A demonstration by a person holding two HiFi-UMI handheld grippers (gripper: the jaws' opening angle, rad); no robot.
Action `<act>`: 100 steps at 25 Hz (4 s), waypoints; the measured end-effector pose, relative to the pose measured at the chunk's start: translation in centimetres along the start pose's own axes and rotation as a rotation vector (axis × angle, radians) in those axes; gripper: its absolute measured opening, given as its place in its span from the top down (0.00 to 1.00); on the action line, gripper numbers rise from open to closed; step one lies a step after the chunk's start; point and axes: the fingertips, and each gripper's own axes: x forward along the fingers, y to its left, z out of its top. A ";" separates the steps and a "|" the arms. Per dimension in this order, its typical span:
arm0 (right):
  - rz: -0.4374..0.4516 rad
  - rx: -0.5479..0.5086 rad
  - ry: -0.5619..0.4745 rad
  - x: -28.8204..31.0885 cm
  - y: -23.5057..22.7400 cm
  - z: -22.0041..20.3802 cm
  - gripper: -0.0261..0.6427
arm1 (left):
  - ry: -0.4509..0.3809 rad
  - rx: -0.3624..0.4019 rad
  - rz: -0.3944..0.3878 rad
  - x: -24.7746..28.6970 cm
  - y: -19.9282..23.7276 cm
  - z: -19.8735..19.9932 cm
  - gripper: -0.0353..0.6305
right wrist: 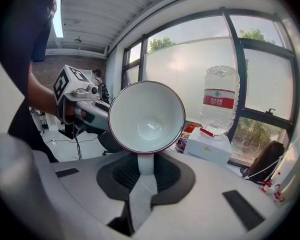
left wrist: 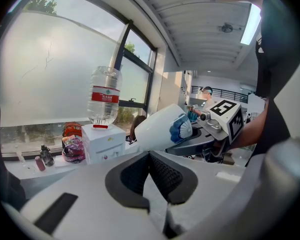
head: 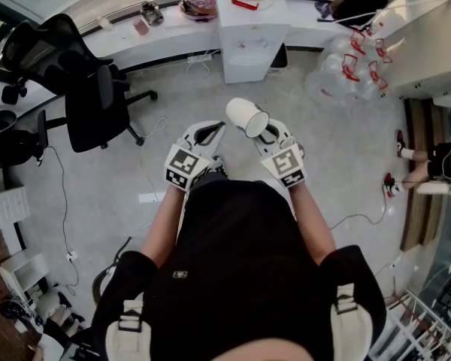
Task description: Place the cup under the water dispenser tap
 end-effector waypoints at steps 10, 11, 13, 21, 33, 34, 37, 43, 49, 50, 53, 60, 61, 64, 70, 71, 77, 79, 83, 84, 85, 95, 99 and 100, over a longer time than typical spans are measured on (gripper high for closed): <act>-0.022 0.015 -0.008 2.5 1.1 1.1 0.90 | 0.007 0.019 -0.004 -2.0 2.7 -0.6 0.95; -0.022 0.014 -0.011 2.8 1.3 1.3 0.90 | 0.008 0.022 -0.003 -2.2 3.0 -0.6 0.95; -0.021 0.003 -0.024 3.4 1.7 1.6 0.90 | 0.008 0.024 -0.001 -2.8 3.5 -0.8 0.95; -0.013 0.000 -0.015 4.9 3.2 1.6 0.90 | 0.008 0.015 0.005 -4.2 4.7 -2.0 0.95; -0.004 -0.031 0.002 5.9 4.2 1.5 0.90 | -0.022 -0.004 0.023 -5.5 5.7 -2.4 0.95; -0.005 -0.029 0.006 5.9 4.2 1.5 0.90 | -0.026 -0.004 0.025 -5.7 5.8 -2.4 0.95; -0.009 -0.029 0.005 6.1 4.2 1.7 0.90 | -0.028 -0.004 0.032 -6.2 6.1 -2.4 0.95; -0.022 -0.025 0.022 5.9 4.2 1.4 0.90 | -0.021 -0.013 0.038 -6.8 6.4 -2.9 0.95; -0.035 -0.032 0.031 6.0 4.3 1.3 0.90 | -0.026 -0.023 0.020 -6.5 6.6 -3.3 0.95; -0.035 -0.033 0.030 5.9 4.2 1.4 0.90 | -0.022 -0.022 0.014 -6.4 6.6 -3.3 0.95; -0.035 -0.036 0.029 5.7 3.9 1.0 0.90 | -0.013 -0.021 -0.002 -6.0 6.0 -3.2 0.95; -0.001 -0.041 0.034 6.1 3.4 0.0 0.90 | -0.008 -0.044 0.044 -6.0 6.6 -4.1 0.95; 0.008 -0.046 0.034 6.4 3.2 0.1 0.90 | -0.009 -0.049 0.053 -6.0 6.9 -4.0 0.95; 0.036 -0.065 0.029 7.7 2.4 0.9 0.90 | -0.017 -0.057 0.081 -5.7 8.1 -3.5 0.95; 0.084 -0.101 0.031 9.6 0.6 2.4 0.90 | -0.029 -0.076 0.117 -4.4 9.8 -2.3 0.95; 0.091 -0.107 0.029 9.8 0.2 2.6 0.90 | -0.030 -0.079 0.121 -4.0 10.2 -2.1 0.95; 0.105 -0.106 0.049 10.3 -2.7 2.1 0.90 | -0.031 -0.096 0.129 -1.3 11.1 -1.1 0.95; 0.106 -0.105 0.059 10.3 -3.6 1.7 0.90 | -0.028 -0.101 0.128 -0.4 11.2 -0.9 0.95; 0.107 -0.104 0.067 10.4 -5.6 1.3 0.90 | -0.036 -0.105 0.128 1.4 11.4 -0.2 0.95; 0.107 -0.104 0.068 10.4 -6.0 1.3 0.90 | -0.039 -0.105 0.128 1.8 11.4 0.1 0.95; 0.106 -0.104 0.069 10.5 -6.4 1.3 0.90 | -0.042 -0.104 0.128 2.0 11.5 0.3 0.95; 0.070 -0.093 0.076 10.3 -6.7 1.1 0.90 | -0.027 -0.100 0.115 0.8 11.6 -0.1 0.95; 0.045 -0.073 0.071 10.1 -5.5 0.6 0.90 | -0.004 -0.085 0.093 -0.5 11.3 -1.1 0.95; 0.039 -0.069 0.068 10.1 -5.2 0.5 0.90 | 0.001 -0.081 0.089 -0.8 11.1 -1.3 0.95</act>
